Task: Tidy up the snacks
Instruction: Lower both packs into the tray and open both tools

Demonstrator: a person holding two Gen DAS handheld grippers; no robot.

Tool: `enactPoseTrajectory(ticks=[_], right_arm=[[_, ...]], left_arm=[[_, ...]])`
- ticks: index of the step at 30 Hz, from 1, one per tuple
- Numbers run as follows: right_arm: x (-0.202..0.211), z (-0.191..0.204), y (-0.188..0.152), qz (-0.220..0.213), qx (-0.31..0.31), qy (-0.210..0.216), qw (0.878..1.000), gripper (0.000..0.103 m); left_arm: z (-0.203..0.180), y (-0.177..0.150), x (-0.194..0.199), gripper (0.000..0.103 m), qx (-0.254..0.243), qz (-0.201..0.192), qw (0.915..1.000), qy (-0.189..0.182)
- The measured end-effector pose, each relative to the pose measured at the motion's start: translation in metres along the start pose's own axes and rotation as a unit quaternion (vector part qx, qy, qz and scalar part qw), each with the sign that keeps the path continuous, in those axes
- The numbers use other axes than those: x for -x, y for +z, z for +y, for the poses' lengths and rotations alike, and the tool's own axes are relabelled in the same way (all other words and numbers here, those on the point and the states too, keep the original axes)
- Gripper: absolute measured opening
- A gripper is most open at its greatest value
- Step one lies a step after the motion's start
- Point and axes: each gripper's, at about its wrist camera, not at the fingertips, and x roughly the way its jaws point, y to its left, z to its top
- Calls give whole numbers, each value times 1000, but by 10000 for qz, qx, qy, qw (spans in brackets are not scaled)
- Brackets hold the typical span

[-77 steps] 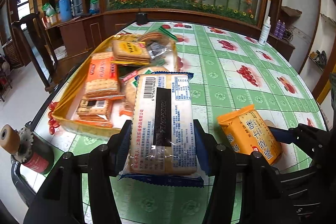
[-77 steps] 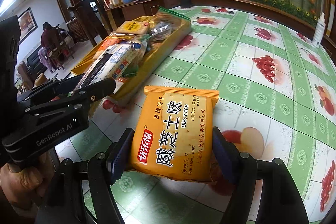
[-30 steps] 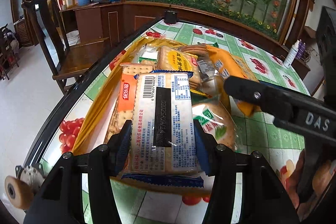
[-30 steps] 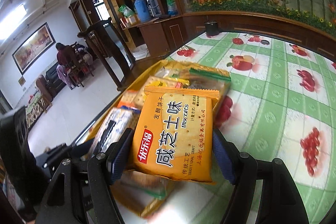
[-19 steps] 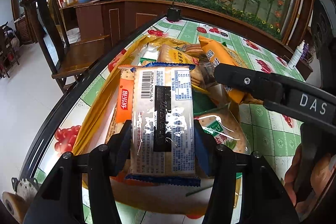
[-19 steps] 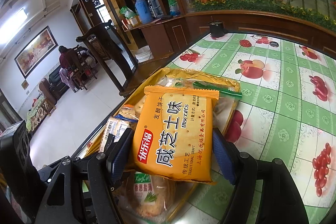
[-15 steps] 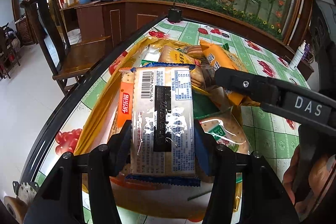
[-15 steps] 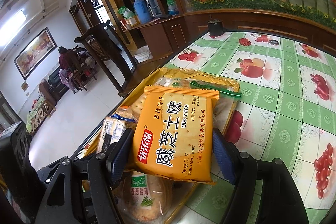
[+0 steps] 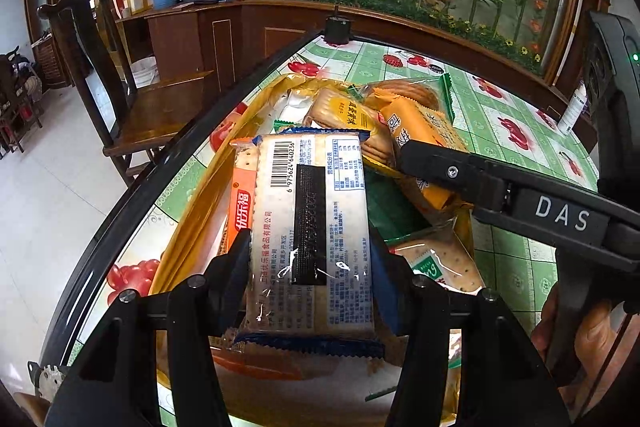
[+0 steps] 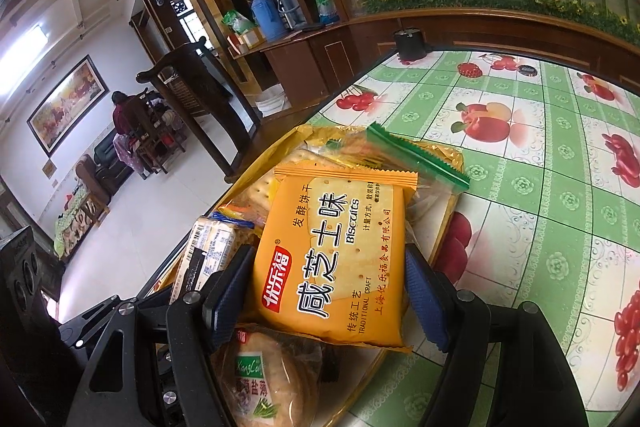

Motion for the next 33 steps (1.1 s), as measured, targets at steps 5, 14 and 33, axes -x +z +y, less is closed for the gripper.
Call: enactPoseTrajectory(ticks=[5, 14, 33], right_arm=[[-3, -1, 1, -5, -20, 11, 10000, 74], [-10, -4, 1, 35, -42, 70, 10000, 75], [5, -1, -9, 57, -69, -65, 9999, 87]], left_arm=[[1, 3, -3, 54, -6, -5, 10000, 40], [1, 3, -4, 54, -7, -30, 10000, 70], [5, -4, 5, 79, 137, 65, 9999, 25]])
